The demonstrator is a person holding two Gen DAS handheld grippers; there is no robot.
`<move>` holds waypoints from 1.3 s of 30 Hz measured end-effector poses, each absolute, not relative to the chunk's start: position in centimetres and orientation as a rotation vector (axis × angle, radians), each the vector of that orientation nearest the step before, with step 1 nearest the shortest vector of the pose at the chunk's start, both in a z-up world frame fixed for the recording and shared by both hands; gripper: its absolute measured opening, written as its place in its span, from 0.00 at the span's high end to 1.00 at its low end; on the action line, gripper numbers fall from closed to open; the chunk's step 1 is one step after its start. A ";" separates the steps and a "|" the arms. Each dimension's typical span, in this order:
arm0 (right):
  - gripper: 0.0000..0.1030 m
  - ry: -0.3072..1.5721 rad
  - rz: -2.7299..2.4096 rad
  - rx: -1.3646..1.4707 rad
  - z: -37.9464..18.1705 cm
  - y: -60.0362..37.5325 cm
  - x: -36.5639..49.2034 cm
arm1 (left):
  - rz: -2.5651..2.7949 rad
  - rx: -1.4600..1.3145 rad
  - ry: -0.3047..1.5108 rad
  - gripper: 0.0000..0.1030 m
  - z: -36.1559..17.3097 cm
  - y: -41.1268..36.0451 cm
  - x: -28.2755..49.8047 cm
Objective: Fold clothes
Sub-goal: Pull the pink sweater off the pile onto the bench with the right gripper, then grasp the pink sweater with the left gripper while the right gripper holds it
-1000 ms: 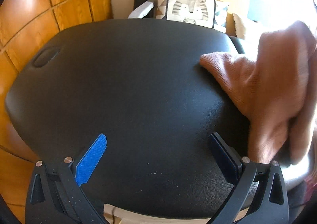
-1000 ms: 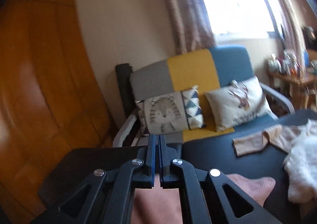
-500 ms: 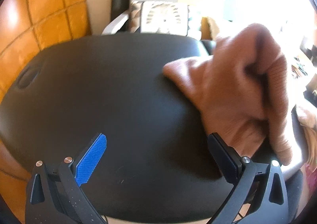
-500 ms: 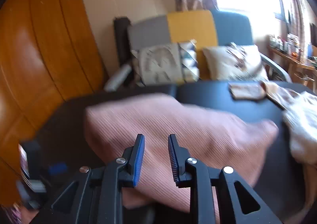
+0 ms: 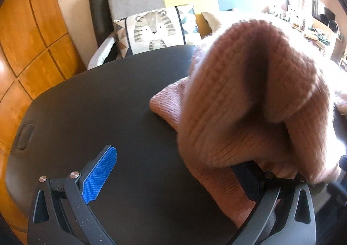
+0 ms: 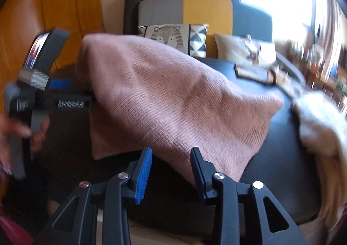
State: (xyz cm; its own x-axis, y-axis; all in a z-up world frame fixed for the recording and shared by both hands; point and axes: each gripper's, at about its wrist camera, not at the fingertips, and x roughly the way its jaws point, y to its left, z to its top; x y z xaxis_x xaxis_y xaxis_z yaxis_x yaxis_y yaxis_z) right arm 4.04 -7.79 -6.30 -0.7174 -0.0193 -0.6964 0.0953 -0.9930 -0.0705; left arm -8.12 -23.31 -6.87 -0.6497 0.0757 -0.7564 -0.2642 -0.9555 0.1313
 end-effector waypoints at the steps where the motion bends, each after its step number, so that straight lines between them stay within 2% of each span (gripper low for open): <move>1: 0.61 0.238 -2.865 1.152 -6.7 -8.4 3.8 | 2.667 -1.203 0.332 0.00 -7.2 -23.2 -8.3; 4: 0.61 0.524 -2.914 1.151 -7.9 -10.3 2.9 | 2.643 -1.223 0.261 0.00 -8.3 -23.4 -8.8; 6: 0.61 0.608 -2.924 1.233 -9.3 -10.4 1.6 | 2.600 -1.241 0.134 0.04 -8.9 -24.0 -9.6; 8: 0.61 0.466 -2.893 1.355 -10.4 -9.3 0.2 | 2.516 -1.278 0.010 0.26 -9.4 -24.4 -10.5; 11: 0.65 0.119 -2.870 1.413 -11.0 -6.9 -1.0 | 2.421 -1.298 -0.104 0.43 -9.7 -25.0 -11.6; 12: 0.70 0.037 -2.870 1.399 -11.0 -6.4 -1.2 | 2.414 -1.282 -0.082 0.47 -9.5 -24.9 -11.9; 13: 0.73 -0.011 -2.869 1.389 -10.9 -6.0 -1.4 | 2.407 -1.260 -0.042 0.61 -9.3 -24.7 -12.1; 15: 0.79 -0.082 -2.860 1.367 -10.9 -5.6 -1.9 | 2.418 -1.215 0.069 0.69 -8.8 -24.2 -12.4; 16: 0.82 -0.111 -2.856 1.361 -10.8 -5.4 -2.1 | 2.428 -1.202 0.104 0.78 -8.5 -24.2 -12.7; 19: 0.89 -0.246 -2.850 1.342 -10.2 -5.0 -3.2 | 2.443 -1.212 0.058 0.83 -7.7 -25.8 -14.4; 23: 0.90 -0.347 -2.862 1.267 -9.0 -6.1 -4.4 | 2.528 -1.164 0.091 0.87 -6.0 -28.1 -14.4; 28: 0.90 -0.380 -2.863 1.216 -8.5 -9.1 -5.0 | 2.545 -1.141 0.060 0.88 -4.9 -31.2 -14.3; 29: 0.90 -0.371 -2.864 1.217 -8.5 -9.8 -5.0 | 2.543 -1.142 0.053 0.84 -5.0 -31.6 -14.2; 30: 0.90 -0.346 -2.870 1.215 -8.5 -10.5 -4.8 | 2.542 -1.142 0.045 0.76 -5.1 -32.0 -14.1; 32: 0.90 -0.289 -2.888 1.214 -8.6 -11.4 -4.6 | 2.518 -1.184 0.023 0.27 -6.3 -33.1 -13.8; 33: 0.90 -0.286 -2.897 1.218 -8.6 -11.5 -4.3 | 2.498 -1.197 -0.006 0.24 -6.7 -33.2 -14.2; 36: 0.90 -0.303 -2.918 1.243 -8.5 -11.4 -3.2 | 2.446 -1.188 -0.139 0.23 -7.6 -33.1 -13.4; 39: 0.90 -0.274 -2.930 1.266 -8.5 -10.9 -2.2 | 2.475 -1.176 -0.100 0.18 -8.3 -31.8 -13.1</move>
State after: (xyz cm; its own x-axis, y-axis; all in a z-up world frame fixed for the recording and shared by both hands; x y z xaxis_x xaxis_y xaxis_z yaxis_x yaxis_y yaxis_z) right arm -2.24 -10.92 -8.51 -0.6861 -0.0105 -0.7274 -0.1243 -0.9835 0.1315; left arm -13.10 -31.84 -8.33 -0.5676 0.3811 -0.7298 -0.3212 -0.9187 -0.2298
